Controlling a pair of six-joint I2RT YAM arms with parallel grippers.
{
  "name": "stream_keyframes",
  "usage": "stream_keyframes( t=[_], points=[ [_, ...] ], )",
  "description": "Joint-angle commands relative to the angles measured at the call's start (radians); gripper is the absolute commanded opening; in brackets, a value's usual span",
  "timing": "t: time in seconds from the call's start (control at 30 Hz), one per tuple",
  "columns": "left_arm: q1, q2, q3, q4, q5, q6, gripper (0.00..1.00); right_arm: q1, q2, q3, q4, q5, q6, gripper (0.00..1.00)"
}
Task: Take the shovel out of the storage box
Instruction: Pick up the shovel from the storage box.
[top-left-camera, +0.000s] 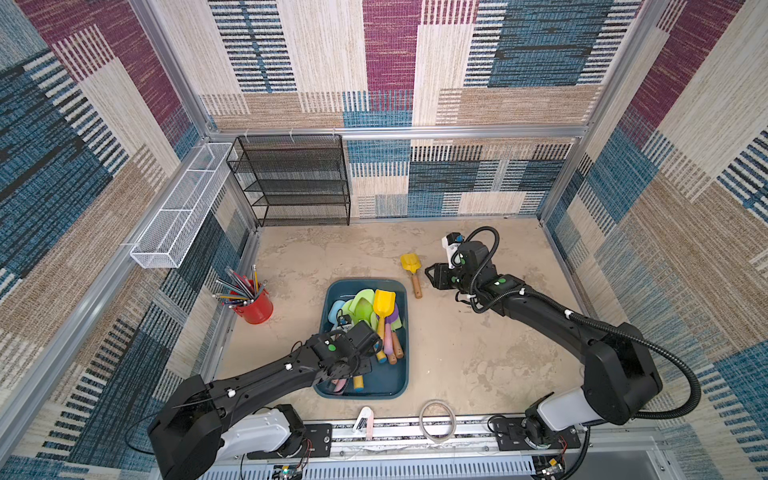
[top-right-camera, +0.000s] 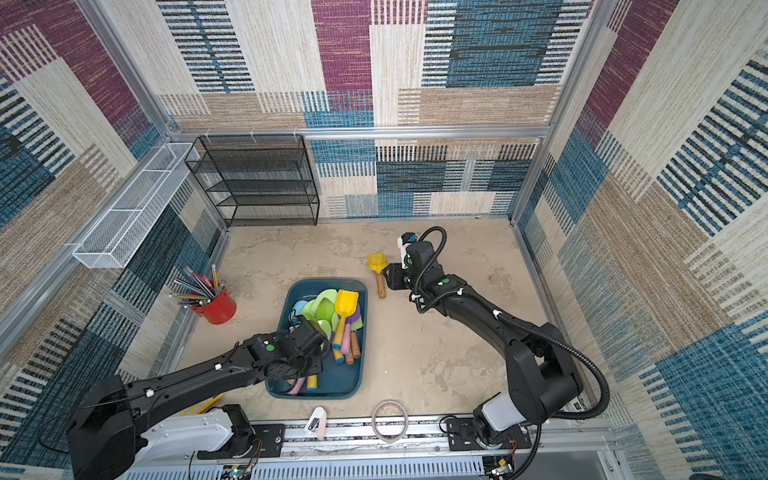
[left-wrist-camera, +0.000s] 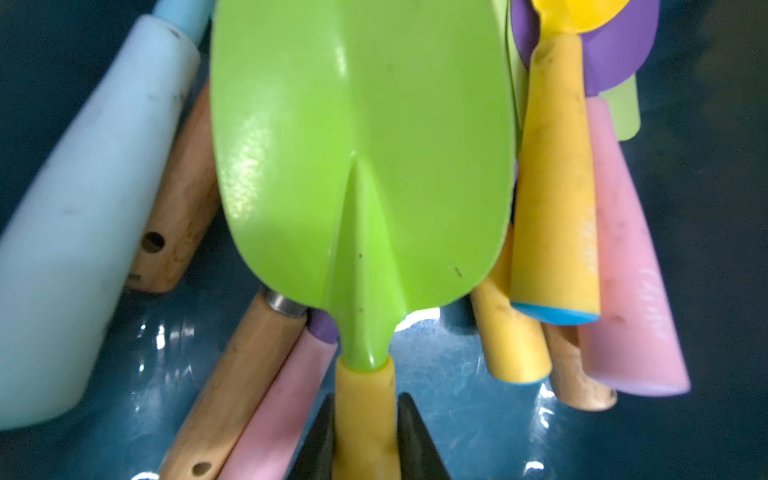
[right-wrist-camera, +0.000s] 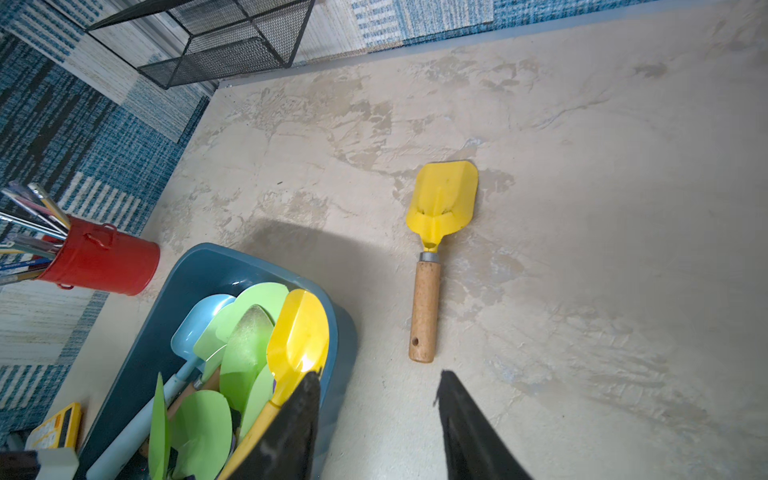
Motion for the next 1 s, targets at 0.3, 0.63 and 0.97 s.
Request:
stream_keyframes(
  t=[0.3, 0.63, 0.97],
  points=[
    [0.146, -0.06, 0.002, 0.101, 0.174, 0.143, 0.2, 0.084, -0.033, -0.012, 0.072, -0.149, 0.057, 0.51],
    [0.192, -0.118, -0.031, 0.224, 0.286, 0.144, 0.2, 0.1, -0.042, -0.077, 0.176, -0.315, 0.135, 0.52],
    [0.245, -0.151, -0.076, 0.351, 0.403, 0.136, 0.19, 0.116, -0.034, -0.125, 0.268, -0.449, 0.212, 0.53]
  ],
)
